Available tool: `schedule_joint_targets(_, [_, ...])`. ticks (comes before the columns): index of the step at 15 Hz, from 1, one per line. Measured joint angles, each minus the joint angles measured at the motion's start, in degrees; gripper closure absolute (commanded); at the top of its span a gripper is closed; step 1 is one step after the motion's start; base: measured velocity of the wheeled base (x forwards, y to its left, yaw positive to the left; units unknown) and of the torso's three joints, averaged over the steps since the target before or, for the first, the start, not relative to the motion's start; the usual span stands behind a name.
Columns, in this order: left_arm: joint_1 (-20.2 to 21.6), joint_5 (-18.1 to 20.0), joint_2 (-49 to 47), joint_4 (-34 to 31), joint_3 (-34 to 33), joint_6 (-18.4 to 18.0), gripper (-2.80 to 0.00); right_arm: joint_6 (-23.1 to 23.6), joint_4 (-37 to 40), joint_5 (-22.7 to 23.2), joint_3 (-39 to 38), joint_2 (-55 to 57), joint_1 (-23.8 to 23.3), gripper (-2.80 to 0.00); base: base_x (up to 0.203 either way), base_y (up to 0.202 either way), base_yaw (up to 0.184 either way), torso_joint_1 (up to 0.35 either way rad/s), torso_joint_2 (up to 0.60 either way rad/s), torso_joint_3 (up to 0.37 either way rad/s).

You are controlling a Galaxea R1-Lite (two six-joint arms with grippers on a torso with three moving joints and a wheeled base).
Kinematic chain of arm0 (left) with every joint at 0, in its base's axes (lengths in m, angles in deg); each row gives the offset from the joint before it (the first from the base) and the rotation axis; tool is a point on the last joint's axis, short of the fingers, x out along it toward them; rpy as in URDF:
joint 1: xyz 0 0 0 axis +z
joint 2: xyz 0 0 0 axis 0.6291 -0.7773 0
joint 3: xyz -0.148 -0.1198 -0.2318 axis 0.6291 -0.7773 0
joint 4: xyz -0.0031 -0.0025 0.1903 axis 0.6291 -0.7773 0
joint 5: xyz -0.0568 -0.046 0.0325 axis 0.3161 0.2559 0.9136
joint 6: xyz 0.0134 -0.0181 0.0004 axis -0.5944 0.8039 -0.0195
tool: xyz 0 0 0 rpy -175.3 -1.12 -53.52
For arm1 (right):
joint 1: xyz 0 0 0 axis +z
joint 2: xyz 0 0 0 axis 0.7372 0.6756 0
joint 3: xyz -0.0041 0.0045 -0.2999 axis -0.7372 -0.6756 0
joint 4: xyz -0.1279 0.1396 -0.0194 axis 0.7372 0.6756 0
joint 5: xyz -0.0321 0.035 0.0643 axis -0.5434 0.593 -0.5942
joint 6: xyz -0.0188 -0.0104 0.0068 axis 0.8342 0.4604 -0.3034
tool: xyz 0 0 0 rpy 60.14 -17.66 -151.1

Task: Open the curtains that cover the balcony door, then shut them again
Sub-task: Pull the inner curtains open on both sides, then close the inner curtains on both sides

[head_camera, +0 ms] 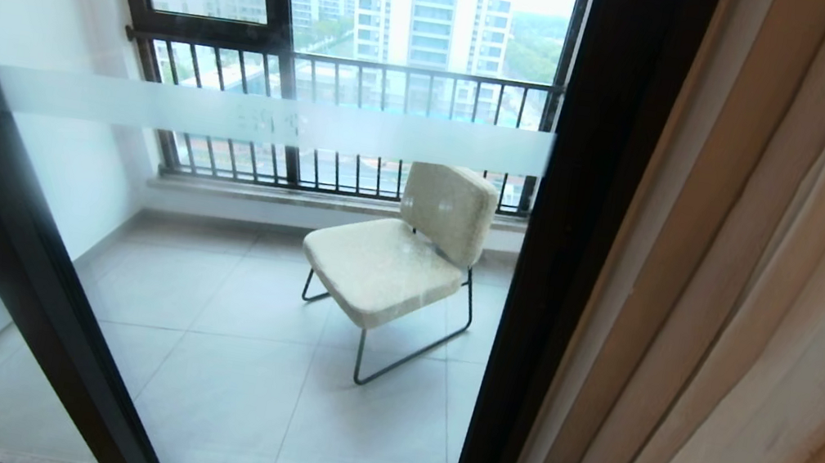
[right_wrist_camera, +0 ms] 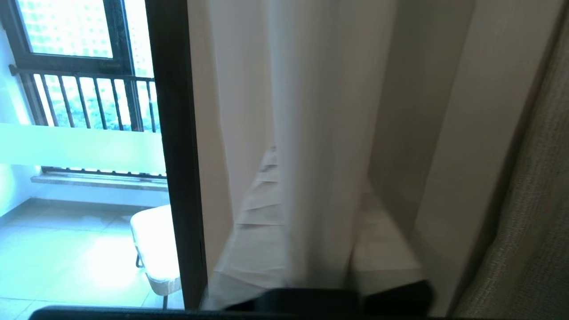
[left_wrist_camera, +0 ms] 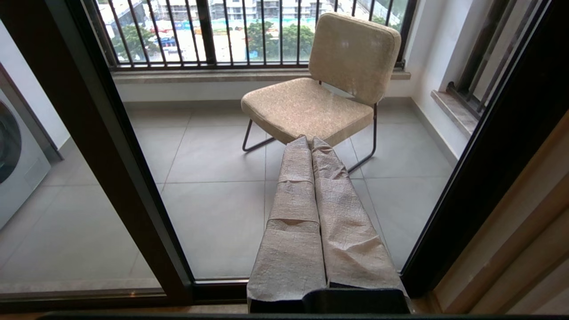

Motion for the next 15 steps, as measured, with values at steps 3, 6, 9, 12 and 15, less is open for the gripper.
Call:
schedule_joint_targets(3, [0.0,0.0,0.0,0.0,0.0,-0.01,0.0,0.15,0.01,-0.21,0.0,0.33,-0.02,-2.8,0.0,0.0,0.0,0.0,0.0,0.0])
schedule_joint_targets(6, [0.0,0.0,0.0,0.0,0.02,-0.01,0.0,0.09,0.18,-0.12,-1.54,-1.86,-0.07,-2.8,0.0,0.0,0.0,0.0,0.0,0.0])
schedule_joint_targets(9, [0.0,0.0,0.0,0.0,0.02,-0.01,0.0,0.0,1.58,0.01,-6.8,-7.65,0.65,-2.8,0.0,0.0,0.0,0.0,0.0,0.0])
schedule_joint_targets(12, [0.0,0.02,0.0,0.0,0.02,0.01,0.0,0.17,7.01,-0.37,-13.07,-16.71,4.63,-2.8,0.0,0.0,0.0,0.0,0.0,0.0])
schedule_joint_targets(15, [0.0,0.02,0.0,0.0,0.02,-0.01,0.0,0.8,13.65,-1.03,-17.91,-25.16,8.06,-2.8,0.0,0.0,0.0,0.0,0.0,0.0])
